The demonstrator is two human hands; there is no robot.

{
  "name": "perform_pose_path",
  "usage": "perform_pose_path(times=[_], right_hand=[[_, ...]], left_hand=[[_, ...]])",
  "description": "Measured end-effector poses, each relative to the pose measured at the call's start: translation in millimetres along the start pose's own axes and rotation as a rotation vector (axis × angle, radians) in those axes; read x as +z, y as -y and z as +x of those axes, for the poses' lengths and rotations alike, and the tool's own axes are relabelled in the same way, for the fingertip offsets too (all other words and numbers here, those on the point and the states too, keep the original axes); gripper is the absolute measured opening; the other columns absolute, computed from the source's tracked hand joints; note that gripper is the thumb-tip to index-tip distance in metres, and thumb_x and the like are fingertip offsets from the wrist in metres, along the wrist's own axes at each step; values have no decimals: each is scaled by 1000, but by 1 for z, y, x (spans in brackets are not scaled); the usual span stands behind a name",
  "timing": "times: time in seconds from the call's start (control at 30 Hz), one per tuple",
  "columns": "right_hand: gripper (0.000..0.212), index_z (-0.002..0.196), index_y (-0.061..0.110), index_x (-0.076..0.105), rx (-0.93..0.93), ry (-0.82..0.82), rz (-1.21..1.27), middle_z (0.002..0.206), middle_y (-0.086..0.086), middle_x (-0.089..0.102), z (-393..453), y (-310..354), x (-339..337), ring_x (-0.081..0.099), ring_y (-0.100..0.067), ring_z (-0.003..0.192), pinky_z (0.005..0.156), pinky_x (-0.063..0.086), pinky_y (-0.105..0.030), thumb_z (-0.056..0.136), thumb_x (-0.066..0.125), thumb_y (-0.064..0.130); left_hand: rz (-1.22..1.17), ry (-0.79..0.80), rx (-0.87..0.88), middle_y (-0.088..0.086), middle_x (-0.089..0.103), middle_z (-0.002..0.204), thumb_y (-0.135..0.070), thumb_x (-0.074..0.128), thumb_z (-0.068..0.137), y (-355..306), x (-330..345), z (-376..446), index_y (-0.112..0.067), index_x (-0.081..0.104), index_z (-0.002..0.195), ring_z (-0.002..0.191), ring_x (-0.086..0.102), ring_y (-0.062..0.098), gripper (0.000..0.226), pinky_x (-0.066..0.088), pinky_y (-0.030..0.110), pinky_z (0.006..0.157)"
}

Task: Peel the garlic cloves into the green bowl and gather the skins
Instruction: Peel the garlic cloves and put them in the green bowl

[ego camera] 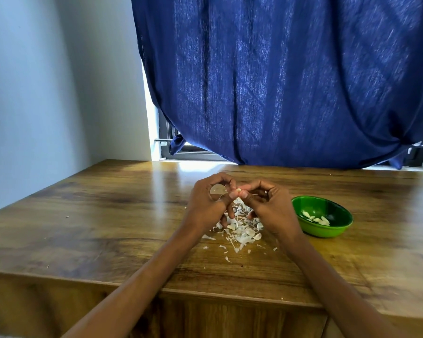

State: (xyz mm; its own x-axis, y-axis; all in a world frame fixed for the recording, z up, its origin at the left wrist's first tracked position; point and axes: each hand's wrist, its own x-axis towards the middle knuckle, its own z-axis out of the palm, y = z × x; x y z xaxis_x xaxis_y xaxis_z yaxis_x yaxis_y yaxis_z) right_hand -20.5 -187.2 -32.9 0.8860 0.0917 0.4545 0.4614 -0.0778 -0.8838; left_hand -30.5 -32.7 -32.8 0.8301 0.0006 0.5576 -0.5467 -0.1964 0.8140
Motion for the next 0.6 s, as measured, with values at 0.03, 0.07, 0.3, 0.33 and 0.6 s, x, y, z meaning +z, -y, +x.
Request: perform_pose_path(times=[0.03,0.07,0.3,0.33,0.6], right_hand=[[8,87,19,72,3,6,-5,92,9,76,0,0,0,71,-10,86,54,57,-27,85,75,12],[8,86,19,72,4,11,-8,93,8,76,0,0,0,71,-10,86,55,57,-27,85,75,12],[5,90,14,71,1,9,46,93,3,76,0,2,1,71,-7,80,53,55,-23,88,73,11],[5,91,13,70,6,8,47,93,3,76,0,2,1,71,-7,80,53,56,-23,88,73,10],[7,85,16,69,3,26,20,93,3,75,-2,3,1,70,-7,83,54,56,-26,85,74,12]], left_hand=[[9,5,-2,9,64,83,-8,73,93,0,0,0,-9,64,91,47,60,18,10,48,28,40],[18,10,-3,9,63,79,-7,72,94,0,0,-1,-8,64,92,47,60,17,8,48,28,40],[4,-49,-1,15,62,66,-4,70,95,1,3,0,-6,64,94,46,59,27,6,50,32,40],[1,-53,-6,12,61,60,-5,70,95,1,3,0,-7,64,94,46,58,29,7,50,33,40],[57,-60,52,17,64,85,-3,73,92,-2,2,-3,-3,65,95,46,62,23,9,51,34,37]])
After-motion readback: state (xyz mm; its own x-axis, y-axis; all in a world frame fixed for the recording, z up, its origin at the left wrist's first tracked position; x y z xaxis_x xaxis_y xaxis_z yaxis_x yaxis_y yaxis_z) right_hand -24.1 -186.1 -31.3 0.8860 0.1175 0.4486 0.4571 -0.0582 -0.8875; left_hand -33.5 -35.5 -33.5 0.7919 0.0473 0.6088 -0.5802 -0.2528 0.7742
